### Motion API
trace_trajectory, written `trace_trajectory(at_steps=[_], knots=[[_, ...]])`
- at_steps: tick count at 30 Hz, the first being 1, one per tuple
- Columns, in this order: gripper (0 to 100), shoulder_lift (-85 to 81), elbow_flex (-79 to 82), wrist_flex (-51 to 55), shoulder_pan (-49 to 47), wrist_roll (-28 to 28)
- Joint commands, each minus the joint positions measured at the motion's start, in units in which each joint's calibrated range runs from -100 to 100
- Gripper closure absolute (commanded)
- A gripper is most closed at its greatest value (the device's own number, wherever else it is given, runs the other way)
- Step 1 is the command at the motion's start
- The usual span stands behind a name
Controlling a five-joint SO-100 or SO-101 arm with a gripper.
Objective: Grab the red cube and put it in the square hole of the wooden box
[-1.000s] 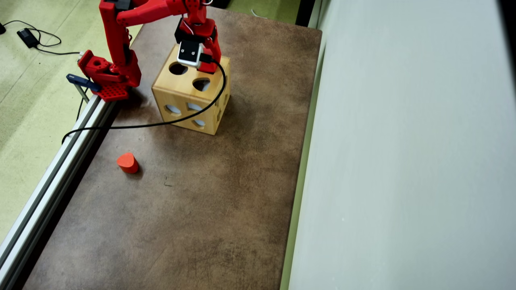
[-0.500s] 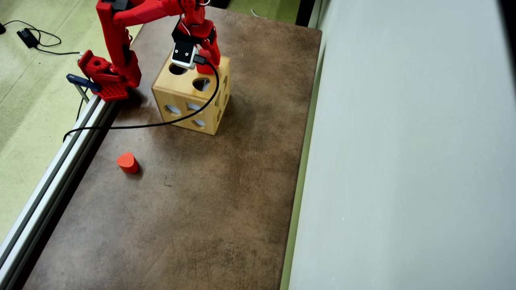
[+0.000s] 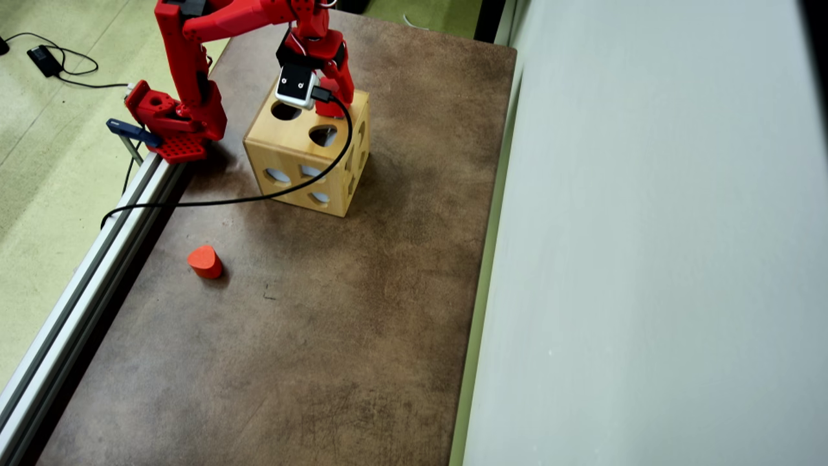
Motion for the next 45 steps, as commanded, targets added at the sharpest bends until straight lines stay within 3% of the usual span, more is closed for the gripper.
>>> trace_trajectory(at_steps=[1, 45], knots=[[98, -2.2, -0.3, 0.2, -1.2, -0.4], [98, -3.0, -0.3, 0.2, -1.2, 0.1]])
